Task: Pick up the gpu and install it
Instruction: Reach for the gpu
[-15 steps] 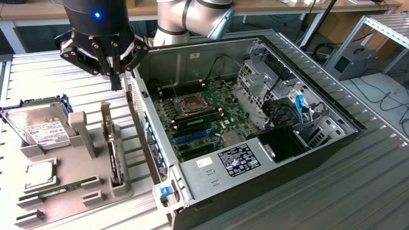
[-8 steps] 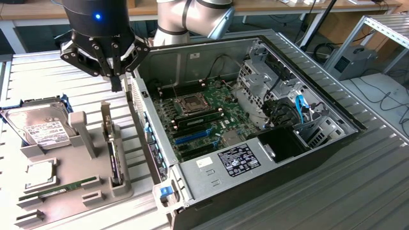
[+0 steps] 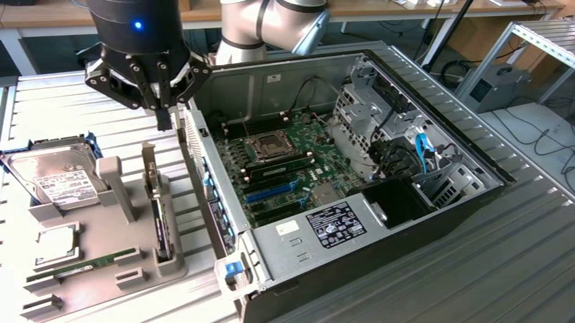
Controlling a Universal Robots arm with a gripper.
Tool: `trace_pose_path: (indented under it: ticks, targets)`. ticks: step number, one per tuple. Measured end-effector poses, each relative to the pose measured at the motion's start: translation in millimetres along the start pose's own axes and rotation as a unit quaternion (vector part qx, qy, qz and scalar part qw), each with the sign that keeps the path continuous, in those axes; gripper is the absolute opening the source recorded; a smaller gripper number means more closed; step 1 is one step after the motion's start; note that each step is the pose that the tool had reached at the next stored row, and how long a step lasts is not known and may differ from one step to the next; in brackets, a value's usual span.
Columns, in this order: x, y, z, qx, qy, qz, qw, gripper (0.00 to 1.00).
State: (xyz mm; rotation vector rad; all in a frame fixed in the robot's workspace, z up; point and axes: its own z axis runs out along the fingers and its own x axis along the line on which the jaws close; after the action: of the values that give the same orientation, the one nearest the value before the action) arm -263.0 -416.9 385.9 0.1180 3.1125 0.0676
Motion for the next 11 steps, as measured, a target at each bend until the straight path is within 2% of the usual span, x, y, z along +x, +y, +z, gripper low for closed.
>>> trace_pose_path:
  ticks: [1,3,7,11]
  targets:
    - [-0.1,-0.5,0.1,0.0,0.0,0.0,1.0,0.11]
    - [-0.6,-8.4,0.9,0.0,0.0,0.0,1.0,0.11]
    - [-1.2,-16.3,1.4,0.0,0.0,0.0,1.0,0.11]
    - [-3.1,-41.4,1.8,0.0,0.0,0.0,1.0,0.11]
